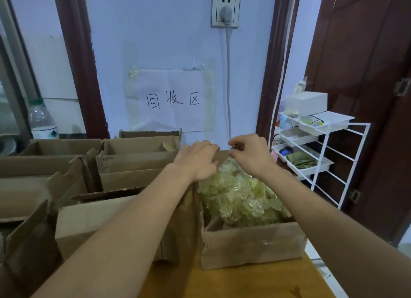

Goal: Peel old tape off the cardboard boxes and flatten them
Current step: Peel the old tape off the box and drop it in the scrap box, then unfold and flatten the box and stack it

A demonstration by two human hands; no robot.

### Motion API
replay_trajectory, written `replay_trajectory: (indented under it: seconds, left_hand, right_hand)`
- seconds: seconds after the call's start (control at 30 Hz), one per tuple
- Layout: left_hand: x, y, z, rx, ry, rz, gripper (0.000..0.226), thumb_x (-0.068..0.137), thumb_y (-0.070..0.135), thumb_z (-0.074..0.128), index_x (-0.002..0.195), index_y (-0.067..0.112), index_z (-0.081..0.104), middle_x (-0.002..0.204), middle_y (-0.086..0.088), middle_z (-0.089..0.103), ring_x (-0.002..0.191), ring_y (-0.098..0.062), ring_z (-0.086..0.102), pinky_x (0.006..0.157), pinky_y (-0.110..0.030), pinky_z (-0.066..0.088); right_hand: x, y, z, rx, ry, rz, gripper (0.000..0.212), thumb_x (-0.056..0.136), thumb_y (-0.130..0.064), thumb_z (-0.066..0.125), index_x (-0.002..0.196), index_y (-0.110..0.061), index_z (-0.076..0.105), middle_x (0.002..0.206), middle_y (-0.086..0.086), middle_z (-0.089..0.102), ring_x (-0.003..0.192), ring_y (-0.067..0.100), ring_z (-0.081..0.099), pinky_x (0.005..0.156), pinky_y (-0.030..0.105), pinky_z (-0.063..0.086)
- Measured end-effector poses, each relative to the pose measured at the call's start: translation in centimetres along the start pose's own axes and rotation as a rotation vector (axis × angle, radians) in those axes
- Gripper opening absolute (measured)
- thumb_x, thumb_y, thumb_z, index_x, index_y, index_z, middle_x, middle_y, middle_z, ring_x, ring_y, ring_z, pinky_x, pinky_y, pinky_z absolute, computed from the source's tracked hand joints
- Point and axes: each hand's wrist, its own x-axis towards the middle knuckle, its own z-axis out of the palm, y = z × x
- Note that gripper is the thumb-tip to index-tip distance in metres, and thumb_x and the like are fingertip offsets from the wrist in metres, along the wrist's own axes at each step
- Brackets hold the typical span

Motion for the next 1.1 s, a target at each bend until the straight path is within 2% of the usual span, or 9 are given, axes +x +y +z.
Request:
replay_trajectory:
  seconds: [0.13, 0.23, 0.33, 0.47, 0.57, 0.67, 0.83, 0.97, 1.1]
  left_hand:
    - [0.5, -0.3, 0.1, -0.015, -0.023, -0.017, 0.046, 0.105, 0.038, 0.050, 0.148, 0.021, 0.049, 0.145, -0.008, 0.051, 0.134, -0.032, 0.047, 0.106, -0.047, 0.041]
    - [0.5, -0.5, 0.1, -0.026, -0.030, -0.017, 0.044, 0.106, 0.037, 0.049, 0.147, 0.020, 0.050, 0.145, -0.007, 0.050, 0.133, -0.031, 0.047, 0.105, -0.047, 0.041]
    - [0.5, -0.5, 0.0, -0.023, -0.037, -0.017, 0.042, 0.106, 0.038, 0.048, 0.143, 0.020, 0.052, 0.142, -0.007, 0.052, 0.132, -0.030, 0.048, 0.103, -0.046, 0.040]
    - [-0.2, -0.3, -0.4, -0.011, -0.039, -0.008, 0.042, 0.106, 0.040, 0.047, 0.143, 0.019, 0.053, 0.141, -0.006, 0.052, 0.130, -0.030, 0.048, 0.102, -0.045, 0.039]
    - [-1.2, -0.2, -1.0, 0.016, -0.038, 0.001, 0.048, 0.107, 0.044, 0.047, 0.148, 0.021, 0.048, 0.147, -0.006, 0.050, 0.135, -0.030, 0.046, 0.105, -0.046, 0.039]
    - [-2.6, -0.7, -2.3, 0.042, -0.025, 0.000, 0.055, 0.106, 0.048, 0.049, 0.155, 0.024, 0.042, 0.154, -0.004, 0.046, 0.141, -0.028, 0.042, 0.110, -0.048, 0.035]
    - [-7.0, -2.6, -4.4, 0.016, 0.033, -0.029, 0.058, 0.104, 0.050, 0.051, 0.156, 0.025, 0.042, 0.158, 0.000, 0.042, 0.146, -0.025, 0.036, 0.114, -0.044, 0.031]
    - [-11.3, -4.4, -5.2, -0.006, 0.072, -0.069, 0.059, 0.104, 0.051, 0.051, 0.157, 0.027, 0.042, 0.162, 0.001, 0.040, 0.149, -0.024, 0.034, 0.117, -0.047, 0.031]
    - [-15.4, -6.0, -5.7, -0.035, 0.096, -0.121, 0.058, 0.105, 0.051, 0.050, 0.157, 0.027, 0.041, 0.160, 0.002, 0.042, 0.147, -0.023, 0.037, 0.115, -0.047, 0.031]
  right_hand:
    - [0.5, 0.5, 0.0, -0.037, -0.034, 0.008, 0.031, 0.101, -0.013, 0.060, 0.130, -0.006, 0.070, 0.131, 0.010, 0.071, 0.128, 0.025, 0.062, 0.103, 0.022, 0.044]
    - [0.6, 0.9, -0.4, 0.024, -0.006, 0.032, 0.038, 0.105, -0.009, 0.049, 0.140, -0.010, 0.064, 0.144, 0.007, 0.063, 0.138, 0.022, 0.055, 0.115, 0.029, 0.040]
    - [0.2, 1.2, -0.7, 0.005, 0.018, 0.021, 0.039, 0.106, -0.010, 0.046, 0.141, -0.014, 0.064, 0.148, 0.004, 0.061, 0.132, 0.024, 0.059, 0.100, 0.025, 0.045]
    - [-1.0, 1.2, -1.0, -0.066, -0.004, -0.024, 0.037, 0.105, -0.020, 0.050, 0.139, -0.020, 0.065, 0.138, 0.006, 0.067, 0.087, 0.019, 0.068, 0.092, 0.034, 0.054]
    - [-2.3, 0.2, -1.3, -0.157, -0.036, -0.078, 0.037, 0.104, -0.024, 0.051, 0.139, -0.020, 0.064, 0.139, 0.005, 0.066, 0.114, 0.022, 0.067, 0.102, 0.045, 0.052]
    - [-3.5, -1.5, -1.4, -0.259, -0.051, -0.150, 0.038, 0.105, -0.026, 0.051, 0.140, -0.020, 0.064, 0.145, 0.000, 0.063, 0.138, 0.023, 0.053, 0.109, 0.041, 0.045]
    - [-5.3, -4.4, -0.3, -0.255, -0.081, -0.243, 0.035, 0.103, -0.022, 0.052, 0.134, -0.018, 0.068, 0.139, -0.001, 0.066, 0.134, 0.022, 0.053, 0.107, 0.038, 0.043]
    - [-7.7, -7.0, 1.7, -0.209, -0.124, -0.311, 0.026, 0.097, -0.018, 0.053, 0.111, -0.015, 0.075, 0.112, 0.002, 0.075, 0.109, 0.027, 0.065, 0.091, 0.041, 0.052]
    - [-10.1, -9.0, 3.6, -0.132, -0.149, -0.346, 0.024, 0.101, -0.020, 0.057, 0.118, -0.017, 0.074, 0.116, -0.001, 0.073, 0.112, 0.019, 0.063, 0.090, 0.032, 0.047]
